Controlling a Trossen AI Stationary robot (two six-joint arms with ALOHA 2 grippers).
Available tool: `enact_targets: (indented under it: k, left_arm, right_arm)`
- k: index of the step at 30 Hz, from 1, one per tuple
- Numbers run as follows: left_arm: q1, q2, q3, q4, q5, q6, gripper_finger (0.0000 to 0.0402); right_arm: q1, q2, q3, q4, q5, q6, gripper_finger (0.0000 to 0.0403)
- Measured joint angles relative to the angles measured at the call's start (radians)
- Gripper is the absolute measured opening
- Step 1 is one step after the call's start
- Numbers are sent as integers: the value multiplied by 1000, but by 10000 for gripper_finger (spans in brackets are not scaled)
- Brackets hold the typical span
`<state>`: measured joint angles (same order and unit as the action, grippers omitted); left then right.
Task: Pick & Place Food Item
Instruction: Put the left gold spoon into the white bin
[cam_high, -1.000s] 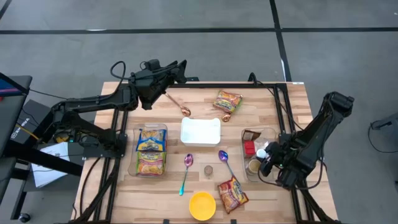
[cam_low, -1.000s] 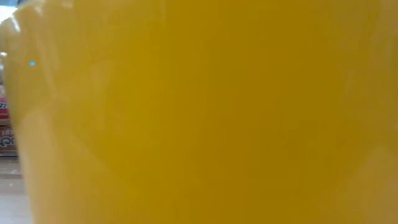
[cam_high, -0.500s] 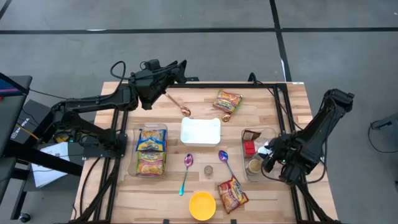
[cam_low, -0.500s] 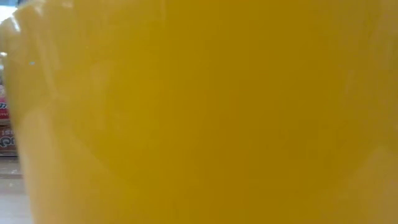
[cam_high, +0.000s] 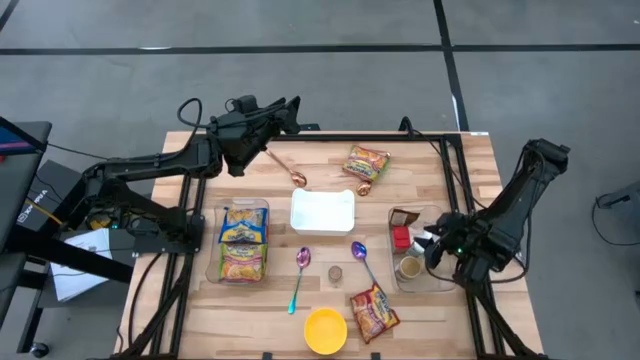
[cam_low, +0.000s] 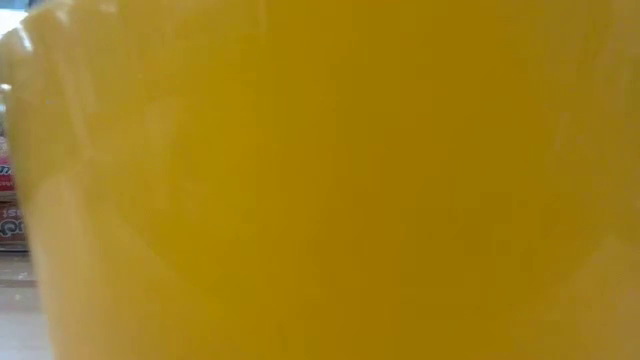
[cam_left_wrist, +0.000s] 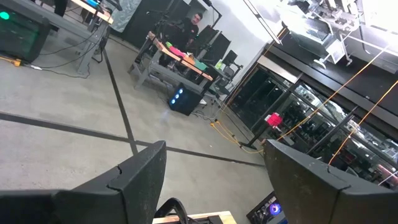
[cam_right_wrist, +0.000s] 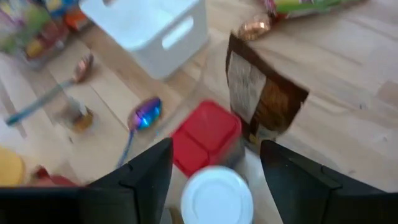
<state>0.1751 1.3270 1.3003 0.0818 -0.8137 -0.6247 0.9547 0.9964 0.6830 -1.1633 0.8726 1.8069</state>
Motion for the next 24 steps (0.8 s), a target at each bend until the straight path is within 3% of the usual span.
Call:
enact_targets:
  k: [14,19,24]
  left_arm:
    - [0,0,0,0,50,32,264]
    - [0,0,0,1,139,113,264]
    - [0,0,0,1,256,192,264]
  right_arm:
    - [-22,-235,0,2,300,-16,235]
    - [-22,-327,29,45,380,-155,235]
    - [-22,-394,114,114,447,-417,235]
